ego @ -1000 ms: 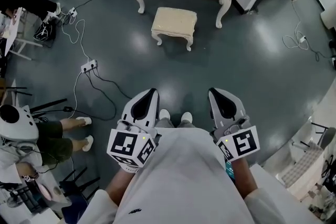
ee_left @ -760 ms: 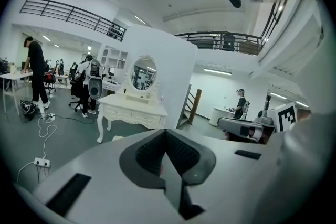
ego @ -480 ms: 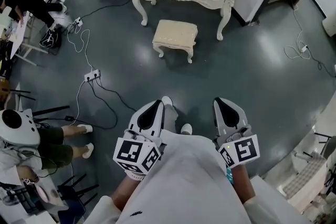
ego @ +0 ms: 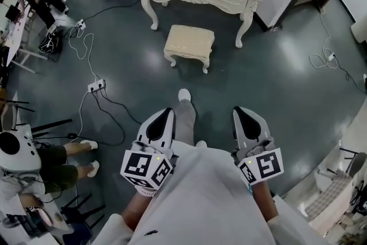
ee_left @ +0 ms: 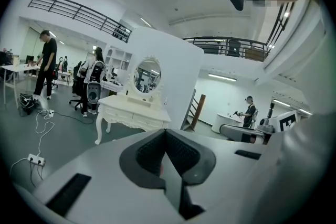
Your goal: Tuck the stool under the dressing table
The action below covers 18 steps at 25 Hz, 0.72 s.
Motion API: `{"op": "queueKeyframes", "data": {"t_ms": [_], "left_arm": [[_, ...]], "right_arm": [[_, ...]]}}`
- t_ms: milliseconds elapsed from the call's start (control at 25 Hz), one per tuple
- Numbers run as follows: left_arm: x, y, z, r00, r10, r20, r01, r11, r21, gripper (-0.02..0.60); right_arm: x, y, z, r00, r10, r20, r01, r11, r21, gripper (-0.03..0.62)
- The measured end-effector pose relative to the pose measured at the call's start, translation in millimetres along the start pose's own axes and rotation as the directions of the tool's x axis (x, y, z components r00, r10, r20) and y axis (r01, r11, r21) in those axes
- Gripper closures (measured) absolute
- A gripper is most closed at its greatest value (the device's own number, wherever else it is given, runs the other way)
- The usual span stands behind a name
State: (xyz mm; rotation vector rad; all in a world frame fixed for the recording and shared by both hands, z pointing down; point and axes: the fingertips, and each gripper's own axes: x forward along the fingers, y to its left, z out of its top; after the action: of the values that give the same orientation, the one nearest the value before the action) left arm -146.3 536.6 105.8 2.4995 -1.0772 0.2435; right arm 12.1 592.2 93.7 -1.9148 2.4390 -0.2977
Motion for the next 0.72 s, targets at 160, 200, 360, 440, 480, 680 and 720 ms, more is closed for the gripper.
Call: {"op": "queueKeyframes", "data": {"t_ms": [160,200,360,440,480,680,720], "left_arm": [[36.7,30.8,13.3,1.000,-0.001,-0.008,0.000,1.000,-0.014,0.572],[48.0,37.9,19.9,1.000,-0.005,-0.007,0.005,1.000,-0.015,0.572],[92.6,69.2,45.3,1.000,-0.019,-0.019,0.018,1.000,-0.017,0.572],[115.0,83.9,56.7,0.999,-0.024,-0.031,0.023,0.999,-0.022,0.572],[126.7,91.2,63.9,0.999,-0.027,-0.037,0.026,0.999,-0.024,0.572],[180.1,133.4,99.0,0.997,-0.037,-0.072,0.035,0.999,-0.028,0.572],[190.6,142.7,106.1,0.996,-0.040,-0.076,0.037,0.999,-0.030,0.572]], "right_arm": [[44.8,-12.7,8.0,1.000,0.001,-0.008,-0.001,1.000,-0.013,0.583],[57.7,-17.7,11.0,1.000,-0.001,-0.010,0.001,1.000,-0.016,0.583],[112.2,-34.3,23.7,1.000,-0.009,-0.016,0.008,1.000,-0.015,0.583],[140.5,-44.4,28.4,1.000,-0.011,-0.025,0.010,1.000,-0.013,0.583],[155.6,-50.1,30.6,0.999,-0.012,-0.032,0.011,1.000,-0.011,0.583],[228.5,-71.5,41.7,0.998,-0.016,-0.063,0.016,1.000,0.000,0.583],[243.2,-75.2,44.0,0.997,-0.017,-0.069,0.017,1.000,0.001,0.583]]}}
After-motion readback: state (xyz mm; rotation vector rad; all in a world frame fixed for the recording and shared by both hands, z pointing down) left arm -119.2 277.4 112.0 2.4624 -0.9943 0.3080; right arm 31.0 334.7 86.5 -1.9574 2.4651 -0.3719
